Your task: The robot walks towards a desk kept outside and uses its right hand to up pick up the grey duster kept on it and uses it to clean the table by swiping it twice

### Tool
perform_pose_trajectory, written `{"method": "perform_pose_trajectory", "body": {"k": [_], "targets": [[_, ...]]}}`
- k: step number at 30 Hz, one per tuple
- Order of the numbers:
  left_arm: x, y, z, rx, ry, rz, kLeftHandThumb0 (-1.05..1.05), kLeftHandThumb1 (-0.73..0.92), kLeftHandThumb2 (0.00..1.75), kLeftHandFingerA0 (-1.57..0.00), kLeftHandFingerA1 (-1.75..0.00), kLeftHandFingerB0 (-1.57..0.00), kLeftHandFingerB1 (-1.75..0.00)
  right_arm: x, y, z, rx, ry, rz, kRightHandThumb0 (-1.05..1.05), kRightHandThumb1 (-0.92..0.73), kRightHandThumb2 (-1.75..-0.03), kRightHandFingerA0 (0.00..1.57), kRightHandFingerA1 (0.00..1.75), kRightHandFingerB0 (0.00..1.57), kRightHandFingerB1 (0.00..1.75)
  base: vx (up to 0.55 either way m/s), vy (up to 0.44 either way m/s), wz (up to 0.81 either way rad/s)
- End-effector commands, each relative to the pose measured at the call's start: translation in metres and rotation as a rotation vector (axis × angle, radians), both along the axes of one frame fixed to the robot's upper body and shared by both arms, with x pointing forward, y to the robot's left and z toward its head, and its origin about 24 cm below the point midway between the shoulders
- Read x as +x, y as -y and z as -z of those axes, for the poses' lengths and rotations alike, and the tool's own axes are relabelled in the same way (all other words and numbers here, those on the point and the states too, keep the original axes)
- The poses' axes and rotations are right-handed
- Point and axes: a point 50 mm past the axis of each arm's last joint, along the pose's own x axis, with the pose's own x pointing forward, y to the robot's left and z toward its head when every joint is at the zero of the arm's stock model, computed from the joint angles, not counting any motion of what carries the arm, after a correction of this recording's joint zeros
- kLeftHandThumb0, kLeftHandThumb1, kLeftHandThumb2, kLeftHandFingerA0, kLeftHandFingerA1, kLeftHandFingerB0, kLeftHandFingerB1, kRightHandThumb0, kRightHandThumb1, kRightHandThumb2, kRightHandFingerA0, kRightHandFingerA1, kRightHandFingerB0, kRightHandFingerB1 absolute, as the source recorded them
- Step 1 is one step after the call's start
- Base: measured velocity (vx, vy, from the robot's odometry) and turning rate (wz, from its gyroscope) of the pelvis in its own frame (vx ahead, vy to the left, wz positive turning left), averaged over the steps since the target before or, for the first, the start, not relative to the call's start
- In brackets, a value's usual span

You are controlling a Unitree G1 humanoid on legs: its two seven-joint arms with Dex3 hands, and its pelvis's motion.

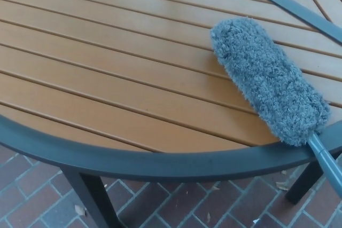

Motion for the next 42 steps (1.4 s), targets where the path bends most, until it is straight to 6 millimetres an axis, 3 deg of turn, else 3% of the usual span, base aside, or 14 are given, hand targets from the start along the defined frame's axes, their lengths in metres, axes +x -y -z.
{"method": "perform_pose_trajectory", "body": {"k": [1,2,3,5,10,11,17,23,28,32,33,34,35,42], "targets": [[0.004,-0.008,-0.008,0.059,0.006,0.027,-0.09,0.67,0.61,-0.8,-0.53,-0.72,-0.49,0.01,-0.005,0.004,-0.015,-0.311,-0.047,-0.92,-0.71,-1.11,0.04,0.41,0.09,0.29,0.0,0.0,0.0],[0.004,-0.008,-0.008,0.059,0.008,0.028,-0.09,0.67,0.61,-0.8,-0.53,-0.72,-0.49,0.011,-0.005,0.003,-0.021,-0.313,-0.049,-0.92,-0.71,-1.11,0.04,0.41,0.09,0.29,0.0,0.0,0.0],[0.002,-0.008,-0.008,0.05,0.007,0.019,-0.07,0.7,0.61,-0.78,-0.52,-0.7,-0.48,0.016,-0.008,0.002,-0.02,-0.303,-0.055,-0.98,-0.72,-0.84,0.1,0.36,0.3,0.51,0.0,0.0,0.0],[0.001,-0.009,-0.008,0.046,0.002,0.018,-0.08,0.68,0.6,-0.77,-0.52,-0.7,-0.48,0.019,-0.01,0.0,-0.023,-0.297,-0.048,-0.94,-0.86,-0.66,0.11,0.37,0.17,0.31,0.0,0.0,0.0],[0.002,-0.009,-0.008,0.045,-0.006,0.016,-0.09,0.67,0.6,-0.78,-0.51,-0.7,-0.48,0.026,-0.013,-0.005,-0.034,-0.291,-0.024,-0.97,-0.83,-0.66,0.12,0.37,0.14,0.28,0.0,0.0,0.0],[0.003,-0.01,-0.008,0.034,-0.007,0.002,0.0,0.73,0.63,-0.76,-0.52,-0.67,-0.48,0.037,-0.02,-0.009,-0.092,-0.311,-0.093,-0.89,-0.66,-1.11,0.0,0.45,0.11,0.33,0.0,0.0,0.0],[0.003,-0.008,-0.007,0.027,0.007,0.008,-0.08,0.72,0.61,-0.77,-0.52,-0.67,-0.48,0.047,-0.031,-0.009,-0.131,-0.358,-0.114,-0.89,-0.66,-1.11,0.13,0.5,0.0,0.36,0.0,0.0,0.0],[0.004,-0.008,-0.009,0.056,0.021,0.027,-0.15,0.65,0.58,-0.78,-0.52,-0.69,-0.48,0.057,-0.041,-0.004,-0.169,-0.402,-0.167,-0.89,-0.68,-1.11,0.04,0.47,0.08,0.25,0.0,0.0,0.0],[0.005,-0.008,-0.009,0.054,0.02,0.019,-0.08,0.73,0.62,-0.77,-0.52,-0.69,-0.49,0.058,-0.047,0.002,-0.15,-0.466,-0.175,-1.03,-0.77,-1.16,0.0,0.11,0.02,0.05,0.0,0.0,0.0],[0.006,-0.008,-0.009,0.057,0.023,0.024,-0.08,0.73,0.62,-0.77,-0.52,-0.69,-0.49,0.059,-0.049,0.006,-0.165,-0.5,-0.202,-1.03,-0.77,-1.16,0.0,0.11,0.02,0.05,0.0,0.0,0.0],[0.006,-0.008,-0.009,0.06,0.02,0.03,-0.13,0.7,0.6,-0.76,-0.51,-0.68,-0.48,0.059,-0.051,0.008,-0.155,-0.504,-0.203,-0.93,-0.9,-0.67,0.0,0.14,0.0,0.2,0.0,0.0,0.0],[0.007,-0.009,-0.01,0.062,0.018,0.036,-0.13,0.7,0.6,-0.76,-0.51,-0.68,-0.48,0.06,-0.052,0.009,-0.148,-0.507,-0.204,-0.93,-0.9,-0.67,0.0,0.14,0.0,0.2,0.0,0.0,0.0],[0.008,-0.009,-0.01,0.063,0.019,0.03,-0.17,0.63,0.58,-0.79,-0.51,-0.7,-0.48,0.061,-0.055,0.013,-0.149,-0.521,-0.209,-1.03,-0.77,-1.17,0.0,0.07,0.02,0.05,0.0,0.0,0.0],[0.01,-0.009,-0.009,0.06,0.019,0.026,-0.17,0.64,0.58,-0.8,-0.51,-0.71,-0.48,0.067,-0.07,0.02,-0.182,-0.559,-0.256,-0.97,-0.74,-1.15,0.05,0.21,0.07,0.11,0.0,0.0,0.0]]}}
